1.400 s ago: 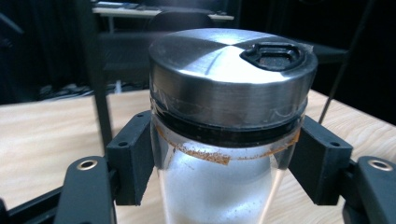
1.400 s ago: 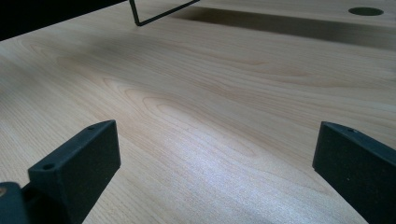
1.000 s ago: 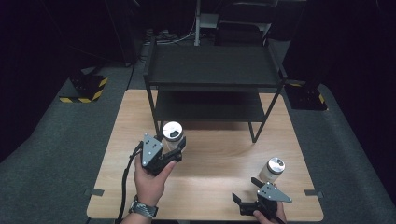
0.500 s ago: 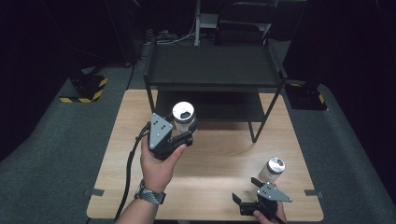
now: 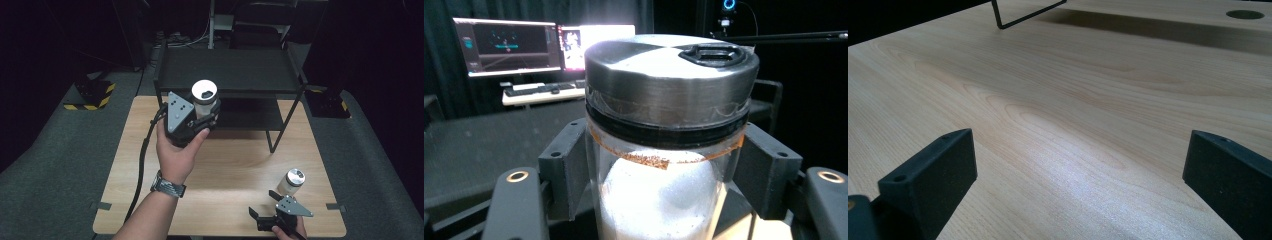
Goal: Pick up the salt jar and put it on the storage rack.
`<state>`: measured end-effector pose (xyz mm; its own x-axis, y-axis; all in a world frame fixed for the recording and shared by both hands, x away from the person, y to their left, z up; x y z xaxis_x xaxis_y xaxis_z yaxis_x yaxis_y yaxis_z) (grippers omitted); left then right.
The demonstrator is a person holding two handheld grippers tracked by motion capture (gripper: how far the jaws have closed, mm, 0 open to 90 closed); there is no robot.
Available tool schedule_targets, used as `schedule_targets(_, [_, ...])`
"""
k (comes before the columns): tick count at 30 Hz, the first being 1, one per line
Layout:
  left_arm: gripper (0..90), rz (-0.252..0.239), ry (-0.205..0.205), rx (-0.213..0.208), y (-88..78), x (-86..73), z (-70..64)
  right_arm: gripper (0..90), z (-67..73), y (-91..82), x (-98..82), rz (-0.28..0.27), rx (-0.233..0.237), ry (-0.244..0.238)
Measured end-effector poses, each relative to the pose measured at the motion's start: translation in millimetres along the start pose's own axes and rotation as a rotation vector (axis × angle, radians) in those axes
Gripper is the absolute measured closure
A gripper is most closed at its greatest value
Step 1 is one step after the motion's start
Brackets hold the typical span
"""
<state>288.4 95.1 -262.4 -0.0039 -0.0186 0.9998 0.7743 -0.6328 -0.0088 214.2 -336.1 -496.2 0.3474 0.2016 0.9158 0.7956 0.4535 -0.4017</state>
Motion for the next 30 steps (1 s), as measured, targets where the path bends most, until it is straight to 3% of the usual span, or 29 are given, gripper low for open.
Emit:
schedule_targets(12, [31.1, -0.010, 0.023, 0.030, 22.4, 23.3, 4.5, 0.2, 0.0, -1.0, -0.9, -0.004, -0.002, 0.007])
schedule_targets(19, [31.1, -0.030, 0.004, 0.061, 37.0, 29.8, 13.6, 0.0, -1.2, -1.3, -0.9, 0.001, 0.006, 0.002])
schedule_targets(21, [31.1, -0.033, -0.002, 0.076, 41.6, 32.0, 16.2, 0.0, -1.8, -0.5, -1.6, 0.012, 0.012, 0.004])
schedule_targets(22, [31.1, -0.035, -0.009, 0.086, 45.7, 33.6, 18.6, 0.0, -2.5, 4.7, -4.0, 0.068, 0.026, -0.002])
schedule_targets(24, [31.1, -0.031, -0.018, 0.092, 51.0, 35.4, 21.0, 1.2, -2.6, 8.1, -5.6, 0.102, 0.045, -0.019])
schedule_targets(26, [31.2, -0.025, -0.020, 0.101, 57.5, 37.2, 22.4, 0.1, -0.9, 6.3, -6.9, 0.076, 0.054, -0.046])
schedule_targets(30, [31.1, -0.003, -0.021, 0.116, 72.5, 39.9, 23.6, 0.2, 0.7, 7.0, -6.3, 0.078, 0.043, -0.033])
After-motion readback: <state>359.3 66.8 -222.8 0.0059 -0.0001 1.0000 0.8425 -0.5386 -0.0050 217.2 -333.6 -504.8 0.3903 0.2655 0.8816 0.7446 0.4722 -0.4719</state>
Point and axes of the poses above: each handheld gripper's, and its own axes: y roughly forward along the jaws, x roughly out of its top, z roughly to its left, the point moved 4 cm from there along y, roughly forward along the jaws, and after that the axes turned 11 degrees about -x, right-handed, at the moved point
